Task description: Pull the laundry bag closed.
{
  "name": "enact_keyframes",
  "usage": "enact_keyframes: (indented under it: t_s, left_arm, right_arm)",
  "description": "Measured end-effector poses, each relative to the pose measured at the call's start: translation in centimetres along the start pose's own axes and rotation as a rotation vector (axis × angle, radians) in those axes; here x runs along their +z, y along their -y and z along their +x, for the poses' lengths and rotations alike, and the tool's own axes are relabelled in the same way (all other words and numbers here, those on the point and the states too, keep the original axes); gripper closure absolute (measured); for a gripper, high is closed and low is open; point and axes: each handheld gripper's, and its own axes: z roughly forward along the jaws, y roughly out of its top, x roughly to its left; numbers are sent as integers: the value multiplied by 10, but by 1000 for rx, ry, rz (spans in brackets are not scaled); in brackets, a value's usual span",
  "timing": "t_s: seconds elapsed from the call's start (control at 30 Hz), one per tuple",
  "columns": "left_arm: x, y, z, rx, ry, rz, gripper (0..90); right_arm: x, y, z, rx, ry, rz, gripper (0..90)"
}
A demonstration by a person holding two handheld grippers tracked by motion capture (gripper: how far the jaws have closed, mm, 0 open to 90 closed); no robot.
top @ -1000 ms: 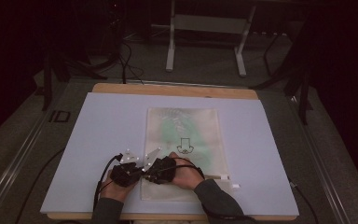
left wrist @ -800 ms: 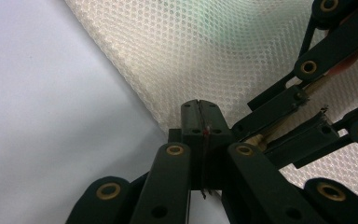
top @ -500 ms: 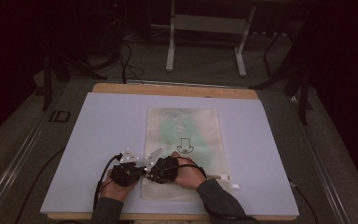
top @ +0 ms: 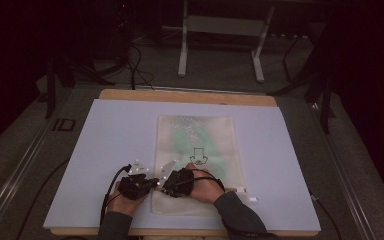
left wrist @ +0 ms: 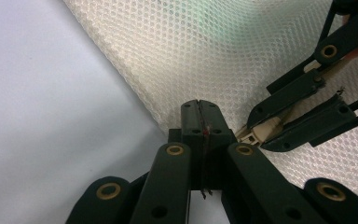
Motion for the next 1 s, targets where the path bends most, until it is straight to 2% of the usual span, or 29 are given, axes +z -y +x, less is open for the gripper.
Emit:
enact_keyframes:
  t_s: [1.0]
  left_arm:
    - [0, -1, -1, -3, -6, 4, 897]
  right_arm:
    - [-9, 5, 9, -36, 43, 67, 823]
